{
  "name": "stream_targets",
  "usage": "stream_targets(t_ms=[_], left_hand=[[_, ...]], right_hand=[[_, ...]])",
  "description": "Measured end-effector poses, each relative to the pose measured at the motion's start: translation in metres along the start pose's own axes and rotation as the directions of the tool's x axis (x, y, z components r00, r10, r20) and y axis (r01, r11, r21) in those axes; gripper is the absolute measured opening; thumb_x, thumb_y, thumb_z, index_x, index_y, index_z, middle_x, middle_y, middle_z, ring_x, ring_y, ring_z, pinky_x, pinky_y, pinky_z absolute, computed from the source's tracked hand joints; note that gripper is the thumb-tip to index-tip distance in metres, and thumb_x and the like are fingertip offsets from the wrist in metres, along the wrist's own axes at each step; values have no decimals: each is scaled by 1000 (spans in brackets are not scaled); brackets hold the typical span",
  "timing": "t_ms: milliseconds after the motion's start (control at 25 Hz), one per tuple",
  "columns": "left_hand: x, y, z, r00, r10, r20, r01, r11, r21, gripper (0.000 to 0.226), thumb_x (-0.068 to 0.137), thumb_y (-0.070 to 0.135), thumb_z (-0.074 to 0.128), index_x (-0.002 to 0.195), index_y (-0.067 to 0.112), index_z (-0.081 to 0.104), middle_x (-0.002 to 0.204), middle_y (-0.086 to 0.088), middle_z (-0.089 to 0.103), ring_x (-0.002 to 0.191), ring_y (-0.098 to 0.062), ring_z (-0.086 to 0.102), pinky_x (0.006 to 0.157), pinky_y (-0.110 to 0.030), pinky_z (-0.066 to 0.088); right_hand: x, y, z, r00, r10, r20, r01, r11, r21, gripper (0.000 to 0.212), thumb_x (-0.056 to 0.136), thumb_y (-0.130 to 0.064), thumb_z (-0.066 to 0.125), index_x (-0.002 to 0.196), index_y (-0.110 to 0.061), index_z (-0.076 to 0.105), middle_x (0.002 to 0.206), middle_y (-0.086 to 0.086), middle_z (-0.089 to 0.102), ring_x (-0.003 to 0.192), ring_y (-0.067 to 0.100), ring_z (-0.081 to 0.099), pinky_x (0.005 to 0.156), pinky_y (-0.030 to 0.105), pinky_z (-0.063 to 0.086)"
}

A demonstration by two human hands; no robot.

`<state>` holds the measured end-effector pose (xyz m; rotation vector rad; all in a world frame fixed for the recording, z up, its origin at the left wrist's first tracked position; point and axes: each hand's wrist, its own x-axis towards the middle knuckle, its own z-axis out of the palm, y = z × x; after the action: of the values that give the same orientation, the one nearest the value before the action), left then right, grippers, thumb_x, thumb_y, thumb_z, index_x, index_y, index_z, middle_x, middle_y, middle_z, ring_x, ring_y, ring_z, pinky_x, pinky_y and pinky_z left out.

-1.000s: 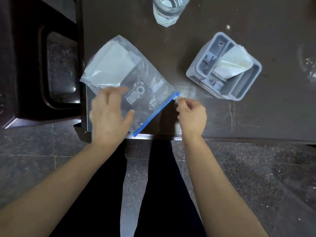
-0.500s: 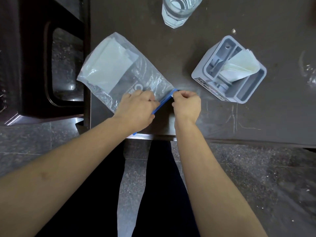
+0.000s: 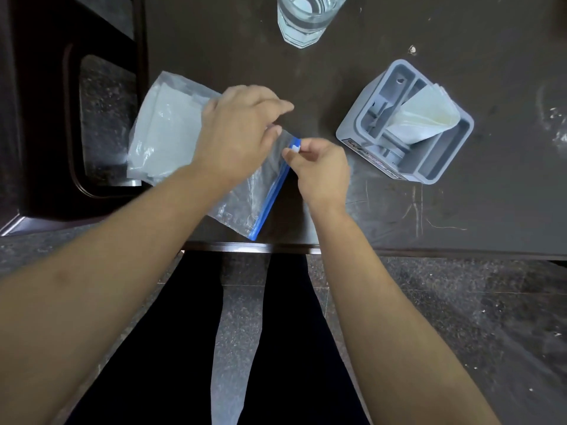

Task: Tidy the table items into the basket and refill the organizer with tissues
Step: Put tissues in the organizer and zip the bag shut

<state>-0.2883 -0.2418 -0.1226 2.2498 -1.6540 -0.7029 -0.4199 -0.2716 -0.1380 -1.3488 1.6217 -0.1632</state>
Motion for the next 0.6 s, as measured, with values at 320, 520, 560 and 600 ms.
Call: stream_targets(t_ms=[320, 520, 560, 600], left_hand=[[28, -5, -8, 976, 100, 193, -69, 985, -158, 11, 85, 28, 57, 87, 26, 67, 91, 5, 66, 91, -18, 62, 89, -47, 44], [19, -1, 0, 989, 37, 142, 2, 964, -267, 14, 83, 25, 53, 83, 23, 66, 91, 2, 66, 91, -19, 61, 86, -46, 47], [20, 1, 1, 993, 28, 116, 5, 961, -278, 14, 83, 24, 53, 84, 22, 66, 91, 2, 66, 91, -18, 61, 86, -45, 47], [21, 2, 1, 996, 8, 83, 17, 956, -294, 14, 84, 23, 52, 84, 20, 66, 91, 2, 66, 91, -18, 61, 85, -43, 47]], right_hand=[[2, -3, 2, 983, -183, -9, 182, 983, -38, 18, 91, -31, 58, 100, -23, 72, 73, -10, 66, 71, 9, 60, 66, 29, 48], [-10, 2, 11, 988, -140, -66, 133, 986, -99, 22, 95, -37, 51, 104, -28, 69, 75, -5, 68, 72, 14, 61, 61, 27, 40], [-13, 4, 11, 989, -124, -78, 115, 988, -106, 22, 95, -37, 50, 104, -29, 68, 76, -5, 68, 73, 16, 61, 61, 27, 40], [-16, 7, 12, 991, -106, -81, 95, 988, -122, 22, 95, -37, 50, 104, -29, 68, 77, -4, 69, 74, 17, 62, 62, 27, 40]])
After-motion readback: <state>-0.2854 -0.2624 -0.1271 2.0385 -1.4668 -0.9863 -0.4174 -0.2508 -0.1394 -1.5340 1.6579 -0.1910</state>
